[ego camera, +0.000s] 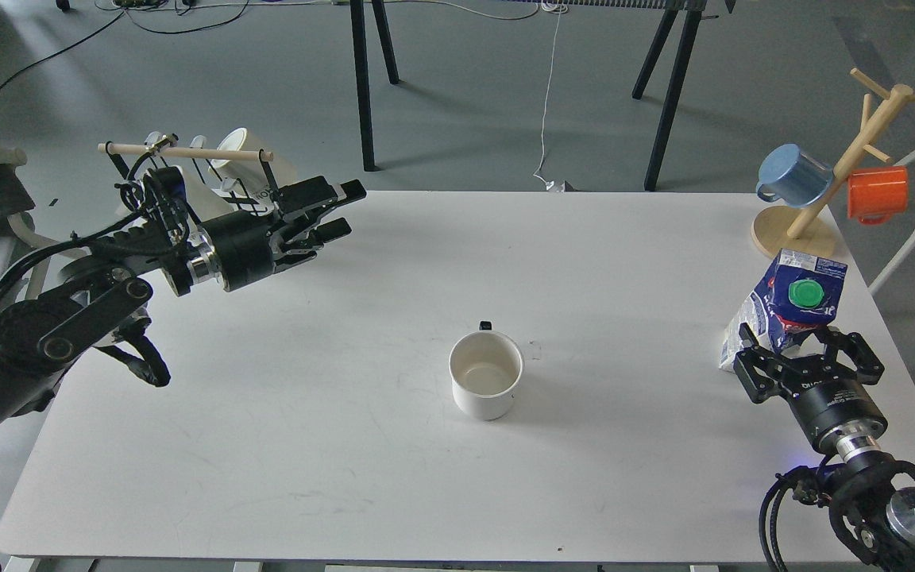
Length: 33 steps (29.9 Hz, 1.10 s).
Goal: Place cup and milk with both arms
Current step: 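Reach the right gripper to the milk carton and grasp it, then carry the milk carton with the right gripper beside the white mug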
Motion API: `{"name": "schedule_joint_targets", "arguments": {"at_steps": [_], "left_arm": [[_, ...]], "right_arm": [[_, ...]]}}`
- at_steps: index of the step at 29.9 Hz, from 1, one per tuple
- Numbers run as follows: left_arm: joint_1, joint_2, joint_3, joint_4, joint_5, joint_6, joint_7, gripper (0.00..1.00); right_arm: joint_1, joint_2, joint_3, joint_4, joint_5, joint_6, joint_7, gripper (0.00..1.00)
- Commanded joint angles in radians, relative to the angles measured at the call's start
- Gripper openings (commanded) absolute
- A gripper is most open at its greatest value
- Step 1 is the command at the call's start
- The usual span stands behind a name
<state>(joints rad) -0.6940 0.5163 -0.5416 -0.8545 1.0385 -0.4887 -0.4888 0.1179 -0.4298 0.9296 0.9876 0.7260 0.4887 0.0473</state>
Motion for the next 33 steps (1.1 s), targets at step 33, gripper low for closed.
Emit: {"name": "schedule_joint_targets", "arguments": {"at_steps": [33], "left_arm": [[0.022,0.005,0.005,0.011,0.001,0.0,0.0,0.89]], "right_arm": [[0.003,0.227,-0.123,0.146,-0.221,0.0,-0.001,0.26]]}}
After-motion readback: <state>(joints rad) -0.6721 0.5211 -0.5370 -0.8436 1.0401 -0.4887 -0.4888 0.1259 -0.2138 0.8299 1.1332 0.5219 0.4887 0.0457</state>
